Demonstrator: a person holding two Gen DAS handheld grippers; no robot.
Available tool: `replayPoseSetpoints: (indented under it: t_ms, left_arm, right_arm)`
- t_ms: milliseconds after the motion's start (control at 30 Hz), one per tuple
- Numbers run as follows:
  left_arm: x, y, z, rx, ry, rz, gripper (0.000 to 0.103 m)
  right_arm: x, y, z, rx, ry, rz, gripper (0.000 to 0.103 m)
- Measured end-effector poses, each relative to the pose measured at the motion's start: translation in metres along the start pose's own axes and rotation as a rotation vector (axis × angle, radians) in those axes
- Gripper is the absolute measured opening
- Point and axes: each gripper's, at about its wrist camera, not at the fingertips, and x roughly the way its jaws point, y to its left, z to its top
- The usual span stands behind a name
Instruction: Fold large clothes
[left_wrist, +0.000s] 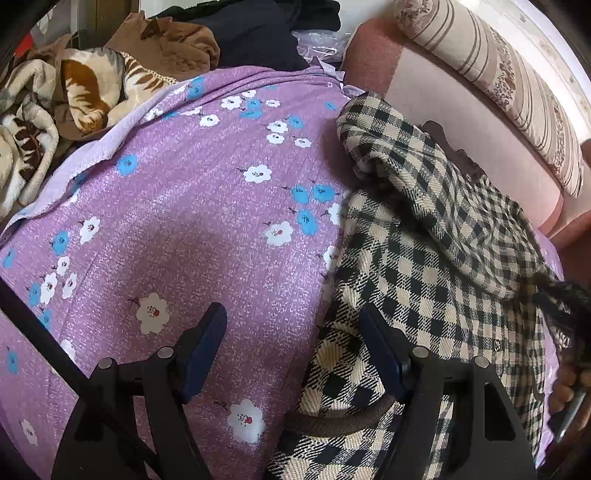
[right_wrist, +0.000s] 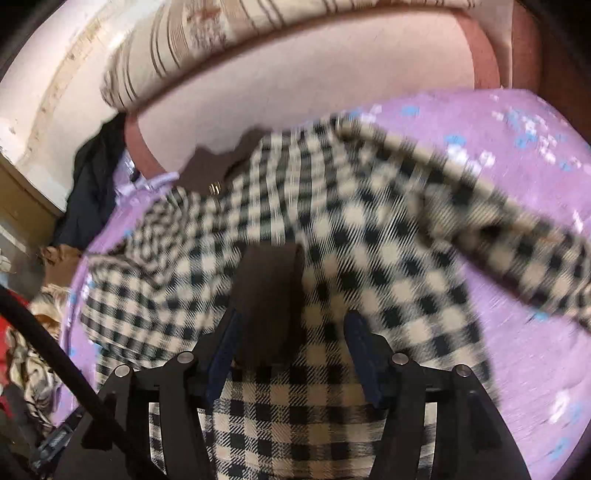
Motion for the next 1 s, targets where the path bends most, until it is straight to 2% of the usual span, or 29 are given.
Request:
replayPoseSetpoints:
  t_ms: [67, 100, 133, 167, 200, 267, 433, 500, 567, 633, 667, 700, 767, 867, 933, 1000]
  left_arm:
    - [-0.001, -0.001, 0.0, 0.007, -0.004, -0.001, 0.073]
    - [-0.002, -0.002, 0.001, 0.012, -0.006, -0.001, 0.073]
    - [-0.002, -0.001, 0.001, 0.015, -0.009, 0.002, 0.073]
    - [-0.003, -0.001, 0.002, 0.019, -0.014, 0.006, 0.073]
    - [-0.004, -0.001, 0.002, 0.02, -0.017, 0.007, 0.073]
    - [-0.005, 0.0, 0.004, 0.014, -0.02, 0.003, 0.073]
    - [-0.005, 0.005, 0.006, 0.003, -0.02, 0.003, 0.073]
    - [-0.002, 0.005, 0.005, 0.006, -0.011, 0.009, 0.073]
    - [0.002, 0.006, 0.005, 0.009, 0.001, 0.015, 0.073]
    - [0.004, 0.006, 0.005, 0.01, 0.007, 0.019, 0.073]
    - [0.004, 0.006, 0.005, 0.007, 0.007, 0.019, 0.073]
    - [0.003, 0.007, 0.005, 0.004, 0.006, 0.018, 0.073]
    - [0.002, 0.008, 0.004, -0.002, 0.004, 0.02, 0.073]
    - [-0.001, 0.011, 0.003, -0.014, -0.001, 0.025, 0.073]
    - [-0.002, 0.012, 0.002, -0.023, 0.007, 0.032, 0.073]
    - [-0.002, 0.016, 0.0, -0.032, 0.015, 0.035, 0.073]
  right_arm:
    - [0.014, 0.009, -0.003, -0.008, 0.008, -0.026, 0.061]
    - [0.019, 0.014, -0.003, -0.011, 0.012, -0.021, 0.055]
    - [0.023, 0.023, -0.003, -0.03, 0.026, 0.007, 0.021]
    - [0.025, 0.028, -0.001, -0.047, 0.044, 0.015, 0.005]
    - [0.023, 0.035, 0.001, -0.068, 0.041, 0.007, 0.005]
    - [0.017, 0.039, 0.011, -0.127, -0.004, -0.066, 0.005]
    - [0.01, 0.015, 0.042, -0.127, -0.072, -0.244, 0.004]
    - [0.018, 0.007, 0.05, -0.148, -0.064, -0.338, 0.005]
    - [0.027, 0.003, 0.051, -0.179, -0.041, -0.419, 0.005]
    - [0.025, 0.001, 0.045, -0.209, -0.054, -0.471, 0.005]
    - [0.016, -0.003, 0.042, -0.207, -0.069, -0.474, 0.01]
    - [0.006, -0.006, 0.038, -0.189, -0.099, -0.463, 0.013]
    - [-0.016, -0.008, 0.035, -0.136, -0.149, -0.392, 0.032]
    - [-0.039, 0.009, 0.039, -0.08, -0.189, -0.213, 0.032]
    - [-0.039, 0.039, 0.043, -0.091, -0.161, -0.067, 0.032]
    - [-0.03, 0.071, 0.044, -0.122, -0.117, 0.039, 0.032]
